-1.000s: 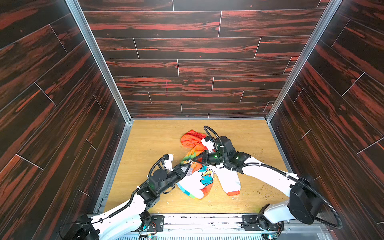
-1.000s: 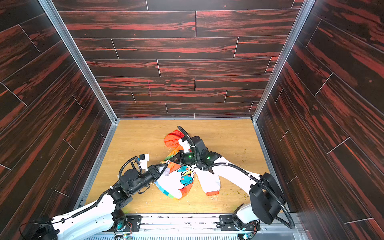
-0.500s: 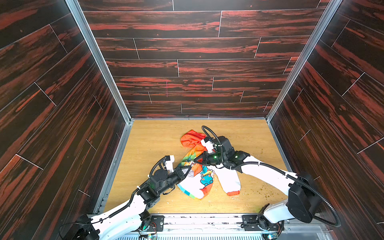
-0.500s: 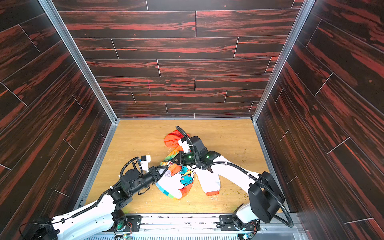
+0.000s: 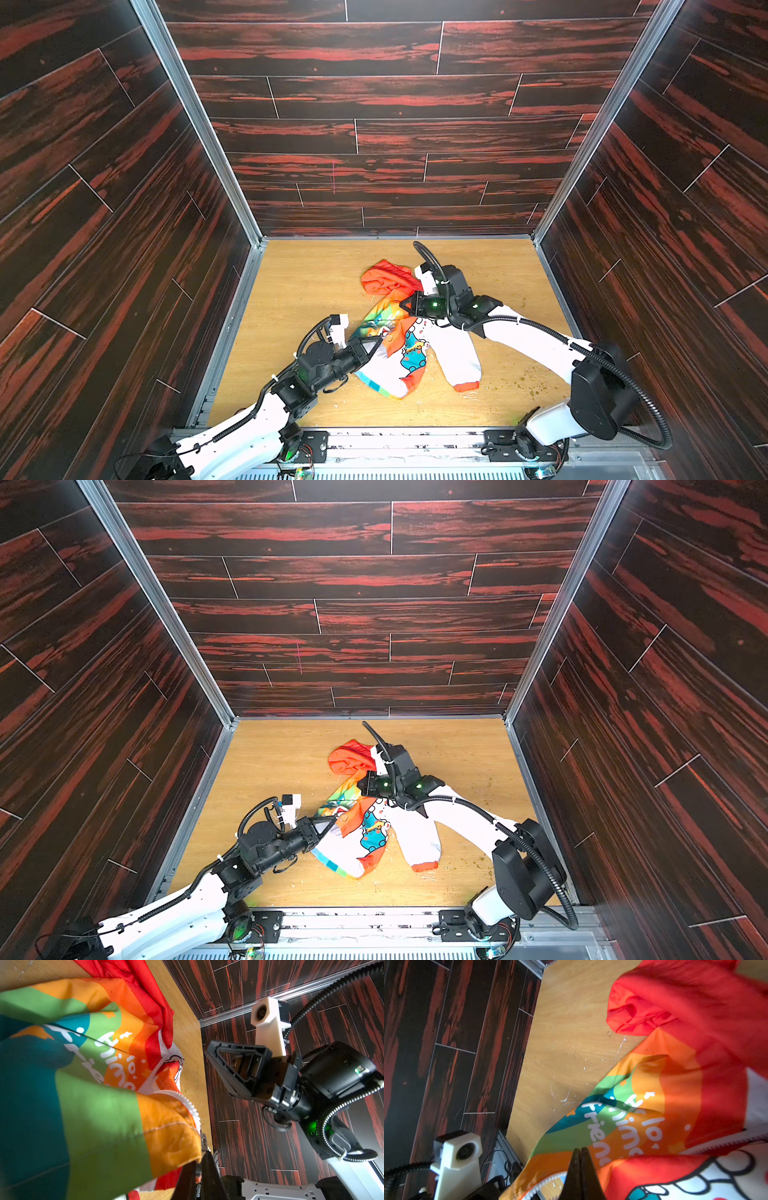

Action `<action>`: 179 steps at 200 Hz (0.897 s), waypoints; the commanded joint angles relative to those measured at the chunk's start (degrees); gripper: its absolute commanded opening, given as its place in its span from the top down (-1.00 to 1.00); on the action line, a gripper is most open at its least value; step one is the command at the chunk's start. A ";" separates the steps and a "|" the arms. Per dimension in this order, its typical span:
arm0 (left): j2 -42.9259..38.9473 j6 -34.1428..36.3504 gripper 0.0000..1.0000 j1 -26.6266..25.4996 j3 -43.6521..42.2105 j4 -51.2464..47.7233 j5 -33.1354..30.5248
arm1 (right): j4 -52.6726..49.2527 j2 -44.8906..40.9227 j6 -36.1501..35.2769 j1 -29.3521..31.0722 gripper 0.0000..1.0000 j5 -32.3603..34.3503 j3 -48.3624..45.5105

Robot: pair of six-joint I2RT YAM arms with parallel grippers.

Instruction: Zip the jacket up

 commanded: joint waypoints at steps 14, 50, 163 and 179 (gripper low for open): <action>1.11 -0.27 0.98 -0.13 0.08 2.26 -0.89 | 1.26 -2.13 0.85 1.11 1.00 -4.61 -2.30; 2.11 0.51 1.00 -0.10 -0.65 4.84 -0.20 | 9.02 -4.18 7.14 1.07 0.66 -13.91 -7.90; 8.07 2.63 1.00 -0.30 2.19 14.09 -0.90 | 44.84 -11.23 46.03 3.59 -0.34 -10.74 -30.42; 8.41 2.63 1.00 -0.43 2.28 14.72 -1.41 | 45.60 -11.66 47.26 4.98 -0.36 -8.91 -30.40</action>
